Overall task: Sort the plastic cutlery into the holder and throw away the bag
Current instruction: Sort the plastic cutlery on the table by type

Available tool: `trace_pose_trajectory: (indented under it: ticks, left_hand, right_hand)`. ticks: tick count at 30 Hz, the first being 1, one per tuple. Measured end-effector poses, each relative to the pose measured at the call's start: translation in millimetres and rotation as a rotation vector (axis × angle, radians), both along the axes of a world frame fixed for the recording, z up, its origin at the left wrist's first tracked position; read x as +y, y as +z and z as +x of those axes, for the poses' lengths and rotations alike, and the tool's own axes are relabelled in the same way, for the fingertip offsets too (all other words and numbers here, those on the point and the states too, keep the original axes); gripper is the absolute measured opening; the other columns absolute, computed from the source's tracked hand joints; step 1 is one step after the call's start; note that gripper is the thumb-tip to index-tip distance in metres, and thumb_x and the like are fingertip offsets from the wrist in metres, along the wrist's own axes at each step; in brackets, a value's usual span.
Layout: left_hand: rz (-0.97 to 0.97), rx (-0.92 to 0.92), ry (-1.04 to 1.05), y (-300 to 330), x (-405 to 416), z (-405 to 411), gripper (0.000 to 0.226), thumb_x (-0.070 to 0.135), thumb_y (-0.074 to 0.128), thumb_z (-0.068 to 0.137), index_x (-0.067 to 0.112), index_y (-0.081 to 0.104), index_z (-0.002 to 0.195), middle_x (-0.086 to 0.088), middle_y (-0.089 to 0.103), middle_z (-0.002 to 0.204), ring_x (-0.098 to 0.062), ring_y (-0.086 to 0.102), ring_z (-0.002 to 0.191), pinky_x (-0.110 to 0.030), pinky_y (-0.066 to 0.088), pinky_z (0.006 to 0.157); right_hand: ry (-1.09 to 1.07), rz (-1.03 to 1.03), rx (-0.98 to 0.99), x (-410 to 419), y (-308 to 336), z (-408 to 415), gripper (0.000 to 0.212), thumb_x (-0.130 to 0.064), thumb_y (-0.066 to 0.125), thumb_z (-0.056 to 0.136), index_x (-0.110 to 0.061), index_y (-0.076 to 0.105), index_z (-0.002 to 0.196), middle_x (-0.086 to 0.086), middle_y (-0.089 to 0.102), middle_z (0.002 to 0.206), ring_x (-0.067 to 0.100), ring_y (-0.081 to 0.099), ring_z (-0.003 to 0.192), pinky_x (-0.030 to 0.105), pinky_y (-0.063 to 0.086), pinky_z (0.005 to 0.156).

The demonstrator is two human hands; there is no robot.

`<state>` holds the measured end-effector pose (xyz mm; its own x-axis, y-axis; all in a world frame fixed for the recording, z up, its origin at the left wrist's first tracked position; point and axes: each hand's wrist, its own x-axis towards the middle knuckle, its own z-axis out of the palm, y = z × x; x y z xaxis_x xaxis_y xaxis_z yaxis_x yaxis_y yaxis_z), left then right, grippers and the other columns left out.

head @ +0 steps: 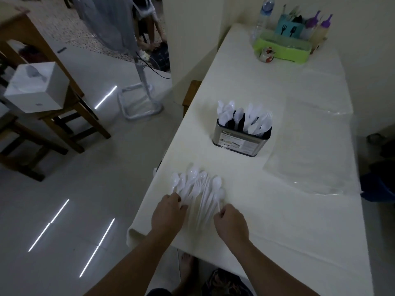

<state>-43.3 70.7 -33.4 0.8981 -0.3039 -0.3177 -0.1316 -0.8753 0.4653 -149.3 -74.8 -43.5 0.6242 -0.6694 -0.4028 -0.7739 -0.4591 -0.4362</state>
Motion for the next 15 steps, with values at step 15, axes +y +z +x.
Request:
trace_pose_trajectory:
  ticks: [15]
  left_hand:
    - [0.059,-0.031,-0.060,0.6,-19.0,-4.5,0.017,0.034,0.055,0.094,0.024,0.052,0.081,0.009,0.052,0.075,-0.005,0.050,0.063,-0.019,0.034,0.054]
  right_hand:
    - [-0.181,0.027,0.005,-0.8,-0.6,-2.4,0.025,-0.041,0.057,0.088,-0.017,0.053,0.091,0.000,0.062,0.085,0.025,0.063,0.081,0.033,0.048,0.064]
